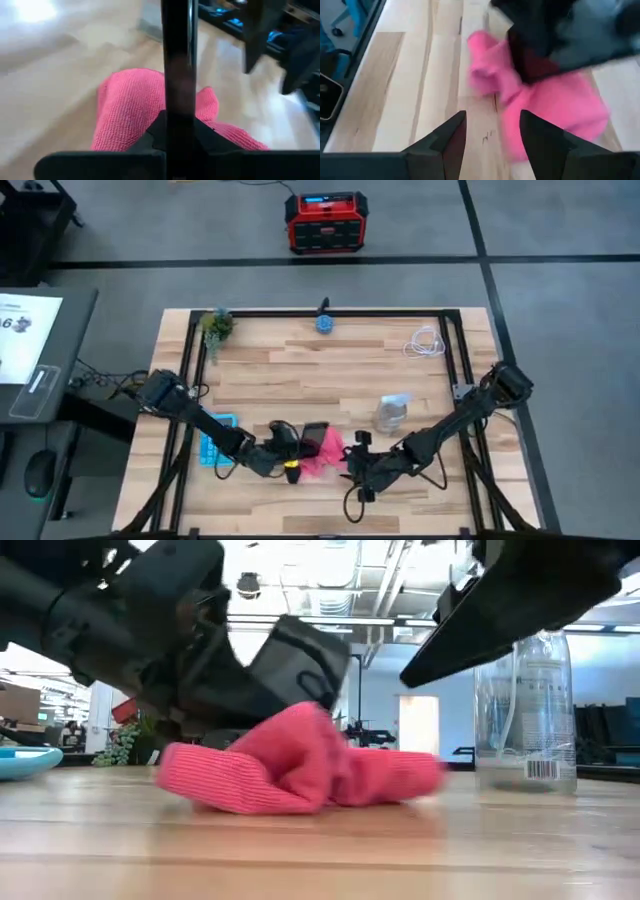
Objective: Apply microfiber cloth
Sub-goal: Spray the front of the black cellphone using transparent spray bottle
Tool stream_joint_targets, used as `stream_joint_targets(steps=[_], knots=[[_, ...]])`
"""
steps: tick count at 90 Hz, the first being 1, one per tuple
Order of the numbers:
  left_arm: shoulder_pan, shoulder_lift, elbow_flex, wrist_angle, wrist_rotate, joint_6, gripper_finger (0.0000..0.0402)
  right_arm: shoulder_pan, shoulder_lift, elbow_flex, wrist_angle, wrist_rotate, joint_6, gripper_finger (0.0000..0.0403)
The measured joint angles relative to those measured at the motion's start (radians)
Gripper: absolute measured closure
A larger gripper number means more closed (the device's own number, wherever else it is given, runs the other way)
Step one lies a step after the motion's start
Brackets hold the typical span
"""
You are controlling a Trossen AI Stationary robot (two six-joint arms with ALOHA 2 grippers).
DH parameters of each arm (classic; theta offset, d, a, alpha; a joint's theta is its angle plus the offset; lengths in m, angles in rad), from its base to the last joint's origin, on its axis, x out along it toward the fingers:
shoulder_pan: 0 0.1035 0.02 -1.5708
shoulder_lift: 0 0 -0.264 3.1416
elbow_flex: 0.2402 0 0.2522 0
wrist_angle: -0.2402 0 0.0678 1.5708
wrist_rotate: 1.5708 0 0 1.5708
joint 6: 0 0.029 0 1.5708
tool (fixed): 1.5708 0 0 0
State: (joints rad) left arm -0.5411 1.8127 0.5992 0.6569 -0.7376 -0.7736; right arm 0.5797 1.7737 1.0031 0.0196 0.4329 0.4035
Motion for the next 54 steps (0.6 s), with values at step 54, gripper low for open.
stream_joint_targets(steps=[54], knots=[[-0.069, -0.160, 0.065, -0.290, -0.083, -0.062, 0.0399, 0.201, -0.374, 0.142, -0.303, 0.376, -0.329, 0.0235]])
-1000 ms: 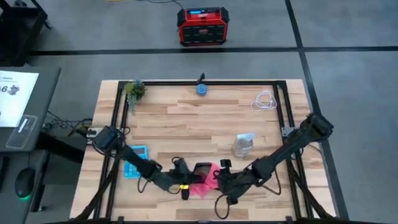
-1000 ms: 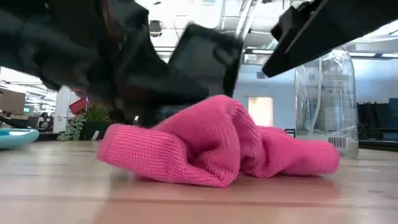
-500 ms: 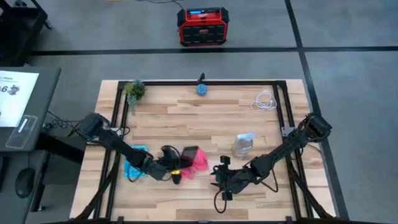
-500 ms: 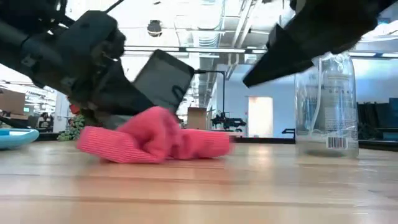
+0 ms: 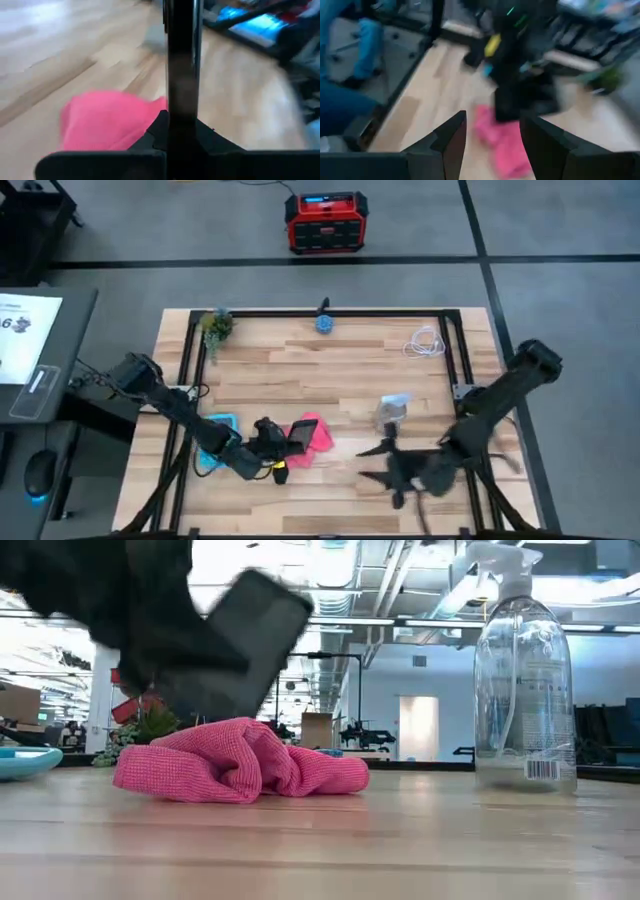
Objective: Apply microfiber cloth
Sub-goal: Spray the front of the black cellphone using transparent spray bottle
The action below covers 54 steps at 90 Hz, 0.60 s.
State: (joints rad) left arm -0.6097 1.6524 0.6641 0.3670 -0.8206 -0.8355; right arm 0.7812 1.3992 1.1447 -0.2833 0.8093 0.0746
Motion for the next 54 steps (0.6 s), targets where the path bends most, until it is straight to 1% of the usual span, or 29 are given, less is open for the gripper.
stream_joint_targets(steps=[8, 13, 17, 22, 31, 36, 43, 49, 54], knots=[[0.011, 0.056, 0.003, 0.021, -0.012, -0.057, 0.0397, 0.025, -0.050, 0.077, -0.266, 0.127, 0.103, 0.0235], [0.016, 0.096, 0.003, 0.050, -0.013, -0.077, 0.0396, 0.019, -0.078, 0.119, -0.449, 0.163, 0.209, 0.0235], [0.016, 0.124, 0.003, 0.085, -0.014, -0.085, 0.0396, 0.008, -0.103, 0.145, -0.577, 0.159, 0.307, 0.0235], [0.016, 0.148, 0.004, 0.127, -0.015, -0.086, 0.0395, -0.017, -0.138, 0.163, -0.729, 0.127, 0.424, 0.0235], [0.016, 0.176, 0.004, 0.180, -0.020, -0.068, 0.0395, -0.077, -0.199, 0.163, -0.931, 0.060, 0.572, 0.0231], [0.016, 0.180, 0.004, 0.193, -0.018, -0.062, 0.0394, -0.110, -0.229, 0.152, -0.998, 0.016, 0.609, 0.0222], [0.016, 0.180, 0.004, 0.194, -0.014, -0.059, 0.0394, -0.153, -0.264, 0.129, -1.018, -0.056, 0.619, 0.0205], [0.016, 0.180, 0.004, 0.194, -0.012, -0.050, 0.0394, -0.187, -0.285, 0.111, -0.996, -0.141, 0.571, 0.0188], [0.016, 0.180, 0.004, 0.195, -0.011, -0.046, 0.0394, -0.209, -0.293, 0.092, -0.975, -0.192, 0.519, 0.0176]])
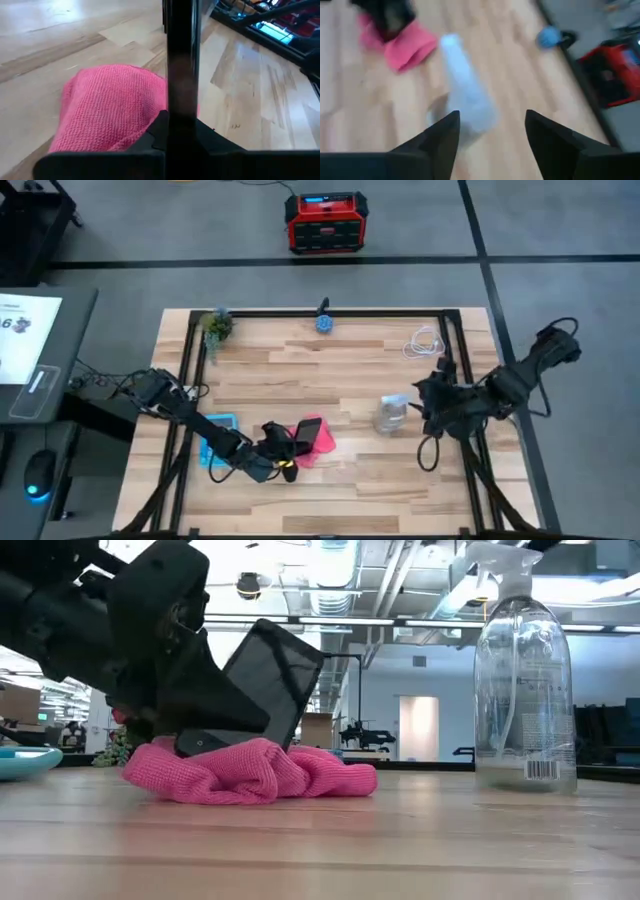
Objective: Apply microfiber cloth
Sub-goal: Spray the front of the black cellphone using transparent spray bottle
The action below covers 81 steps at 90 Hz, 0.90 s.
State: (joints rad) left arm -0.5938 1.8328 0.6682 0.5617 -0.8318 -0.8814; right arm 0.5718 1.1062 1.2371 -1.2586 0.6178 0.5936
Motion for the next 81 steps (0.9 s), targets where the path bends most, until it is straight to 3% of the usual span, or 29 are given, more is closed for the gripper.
stream_joint_targets(steps=[13, 27, 34, 46, 49, 60, 71, 81], knots=[[0.000, 0.000, 0.000, 0.000, 0.001, -0.003, 0.0393, -0.058, 0.006, -0.042, 0.080, -0.074, -0.108, 0.0168], [0.000, 0.001, 0.000, 0.014, 0.008, 0.004, 0.0393, -0.084, 0.042, -0.049, 0.209, -0.148, -0.180, 0.0192], [0.000, 0.001, 0.000, 0.021, 0.011, 0.012, 0.0393, -0.082, 0.055, -0.049, 0.231, -0.152, -0.180, 0.0226], [0.000, 0.002, 0.000, 0.025, -0.014, 0.024, 0.0393, -0.070, 0.078, -0.048, 0.266, -0.176, -0.142, 0.0327], [0.000, 0.002, 0.000, 0.025, -0.032, 0.029, 0.0393, -0.059, 0.082, -0.048, 0.270, -0.174, -0.134, 0.0334], [0.015, 0.002, 0.000, 0.017, -0.110, 0.055, 0.0393, -0.018, 0.109, -0.047, 0.347, -0.157, -0.051, 0.0334], [0.062, 0.002, 0.000, -0.058, -0.168, 0.019, 0.0393, 0.026, 0.157, -0.045, 0.431, -0.010, 0.103, 0.0334], [0.107, 0.001, 0.000, -0.089, -0.191, 0.018, 0.0393, 0.045, 0.229, -0.043, 0.475, 0.044, 0.204, 0.0334]])
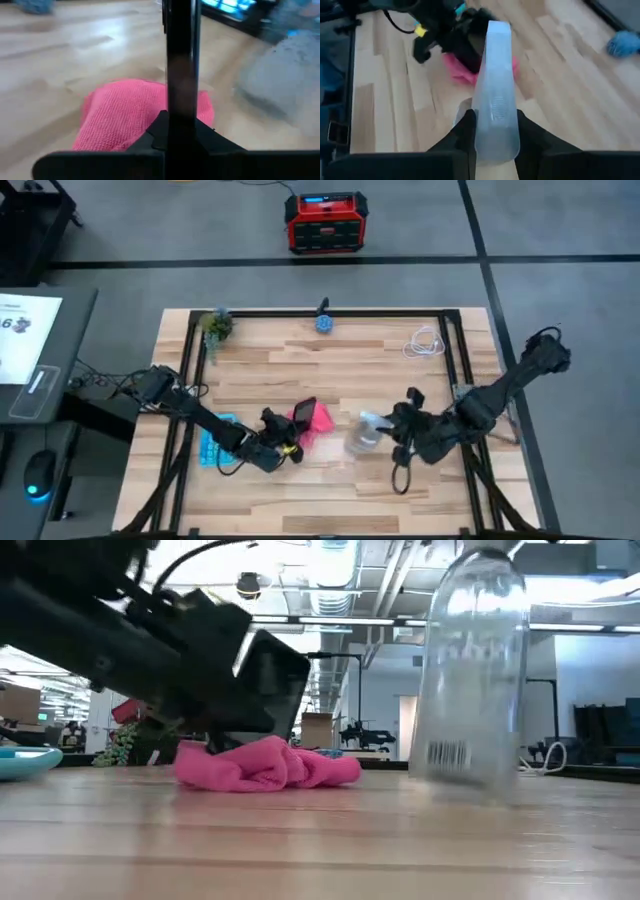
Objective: Apply microfiber cloth
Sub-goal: Spray the front of the black cellphone using transparent spray bottle
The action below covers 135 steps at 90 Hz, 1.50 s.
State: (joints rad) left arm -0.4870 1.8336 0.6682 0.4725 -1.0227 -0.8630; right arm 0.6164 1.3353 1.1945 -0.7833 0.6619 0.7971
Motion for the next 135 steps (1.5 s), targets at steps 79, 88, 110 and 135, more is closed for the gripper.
stream_joint_targets(steps=[79, 88, 110, 135], knots=[[-0.056, -0.001, 0.000, 0.041, -0.021, 0.050, 0.0393, 0.025, 0.106, 0.098, -0.095, -0.175, -0.194, 0.0123], [-0.057, -0.001, 0.000, 0.040, -0.018, 0.043, 0.0393, 0.009, 0.143, 0.052, 0.006, -0.172, -0.230, 0.0122], [-0.060, -0.001, 0.000, 0.040, 0.003, 0.036, 0.0393, -0.019, 0.221, 0.027, 0.080, -0.181, -0.312, 0.0122], [-0.061, -0.001, 0.000, 0.041, 0.005, 0.038, 0.0393, -0.019, 0.145, 0.028, 0.171, -0.069, -0.327, 0.0121]])
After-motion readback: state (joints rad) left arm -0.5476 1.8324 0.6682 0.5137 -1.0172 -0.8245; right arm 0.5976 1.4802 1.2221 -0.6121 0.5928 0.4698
